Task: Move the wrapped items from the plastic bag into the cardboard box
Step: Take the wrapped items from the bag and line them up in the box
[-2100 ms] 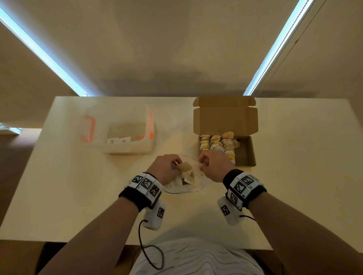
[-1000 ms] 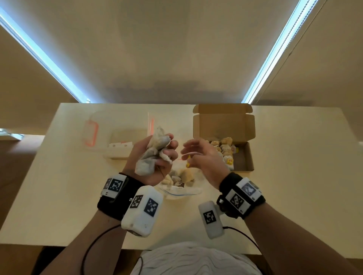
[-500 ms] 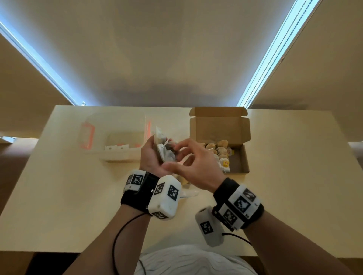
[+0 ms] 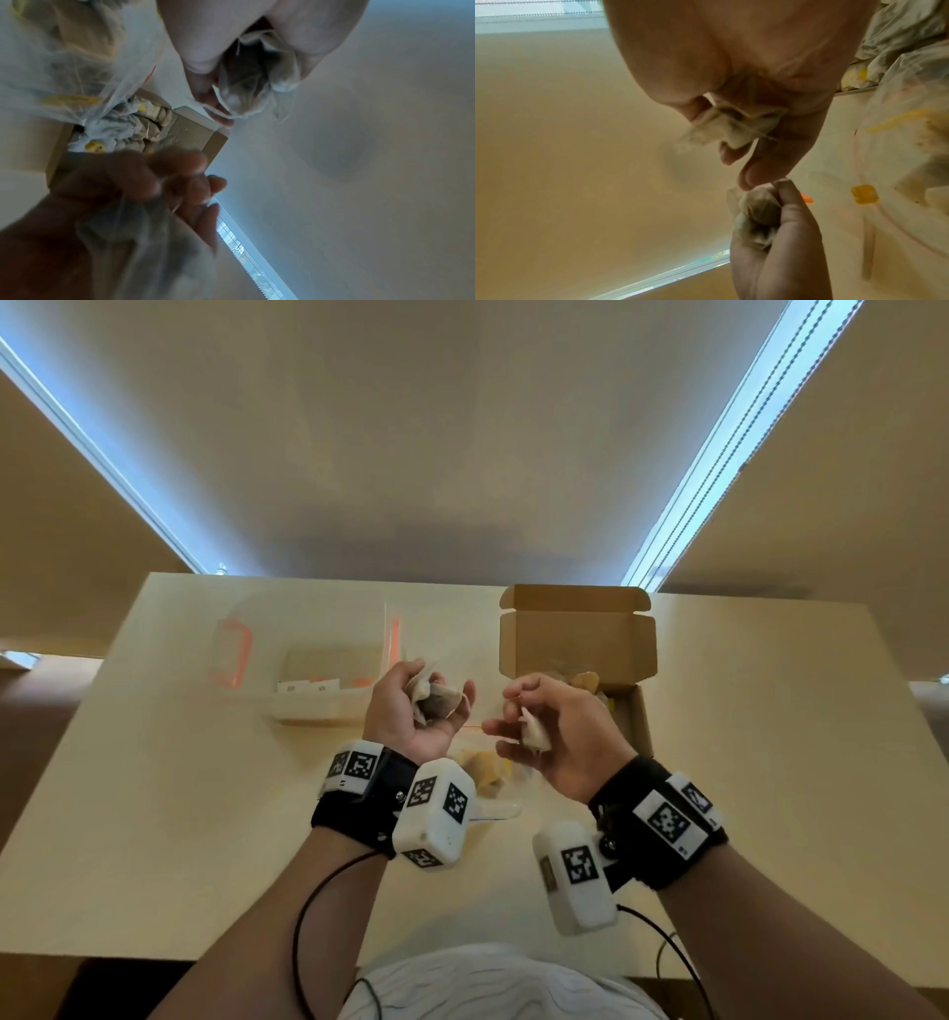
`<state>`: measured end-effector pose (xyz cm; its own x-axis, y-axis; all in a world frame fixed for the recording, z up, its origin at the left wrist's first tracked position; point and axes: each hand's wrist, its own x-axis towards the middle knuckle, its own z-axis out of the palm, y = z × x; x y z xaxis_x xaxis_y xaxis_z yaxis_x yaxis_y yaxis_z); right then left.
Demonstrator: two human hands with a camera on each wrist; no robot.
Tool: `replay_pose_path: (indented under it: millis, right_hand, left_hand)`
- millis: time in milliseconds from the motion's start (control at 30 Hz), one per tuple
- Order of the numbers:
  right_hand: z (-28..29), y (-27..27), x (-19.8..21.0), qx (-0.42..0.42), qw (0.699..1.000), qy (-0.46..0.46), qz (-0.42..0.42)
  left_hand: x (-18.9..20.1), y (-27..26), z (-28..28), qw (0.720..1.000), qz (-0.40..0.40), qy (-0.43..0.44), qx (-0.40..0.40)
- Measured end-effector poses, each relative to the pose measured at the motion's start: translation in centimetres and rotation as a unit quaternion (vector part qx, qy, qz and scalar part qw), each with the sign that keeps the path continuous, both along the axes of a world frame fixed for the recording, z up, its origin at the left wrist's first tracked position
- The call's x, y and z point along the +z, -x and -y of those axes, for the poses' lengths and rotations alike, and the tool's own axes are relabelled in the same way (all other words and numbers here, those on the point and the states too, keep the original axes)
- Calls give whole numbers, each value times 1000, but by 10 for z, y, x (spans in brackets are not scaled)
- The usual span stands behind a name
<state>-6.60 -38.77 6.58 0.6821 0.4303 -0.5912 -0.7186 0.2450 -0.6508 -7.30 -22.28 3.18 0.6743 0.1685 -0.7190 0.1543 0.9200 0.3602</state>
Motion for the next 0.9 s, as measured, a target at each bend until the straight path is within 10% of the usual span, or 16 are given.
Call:
replay_pose_path:
  millis: [233,500,767,833,900]
  right_hand:
    - [6,-11,4,-41,996,-42,-61]
    - [7,-17,5,-41,997,-39,-49]
    - [13,-19,9,81,996,5,36]
    - [15,-19,7,182,936,196,229]
    - [14,-18,1,213,803,368,417]
  left_hand:
    - [2,0,-11,954,26,-235,-186]
    - [33,14,-2,691,221,-564,-395]
    - [43,5,-4,680,194,-608,-360]
    - [46,4,-7,673,189,-618,-360]
    - [49,3,-9,662,193,-625,-367]
